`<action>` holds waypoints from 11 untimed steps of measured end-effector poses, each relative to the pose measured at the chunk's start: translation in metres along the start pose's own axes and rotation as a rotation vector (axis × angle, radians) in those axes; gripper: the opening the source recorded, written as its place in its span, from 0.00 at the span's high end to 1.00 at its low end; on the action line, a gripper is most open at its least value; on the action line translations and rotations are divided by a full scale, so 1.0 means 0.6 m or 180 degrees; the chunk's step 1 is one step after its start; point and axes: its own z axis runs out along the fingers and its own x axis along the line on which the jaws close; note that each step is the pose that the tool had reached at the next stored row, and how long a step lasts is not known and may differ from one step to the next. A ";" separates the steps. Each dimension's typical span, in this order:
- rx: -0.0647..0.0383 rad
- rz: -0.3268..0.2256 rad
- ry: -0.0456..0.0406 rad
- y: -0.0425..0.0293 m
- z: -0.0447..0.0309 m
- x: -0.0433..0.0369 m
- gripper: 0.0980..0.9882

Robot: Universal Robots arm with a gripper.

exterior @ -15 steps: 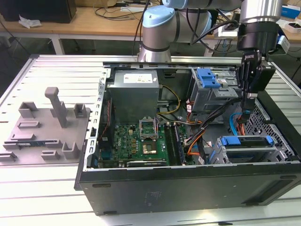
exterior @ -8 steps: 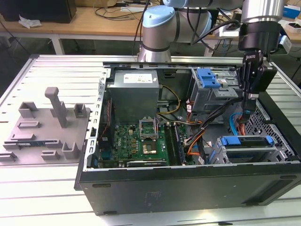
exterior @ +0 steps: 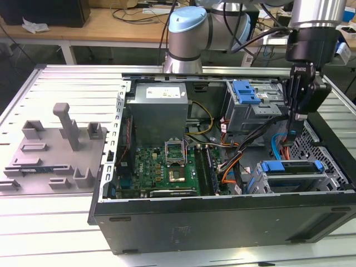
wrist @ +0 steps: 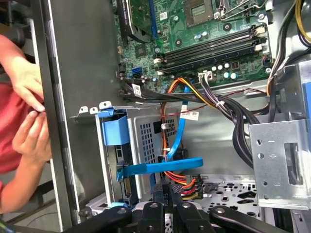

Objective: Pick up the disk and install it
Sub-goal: 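Insert the first disk wire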

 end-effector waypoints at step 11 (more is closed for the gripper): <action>-0.0033 -0.0003 -0.0233 -0.009 0.023 0.060 0.93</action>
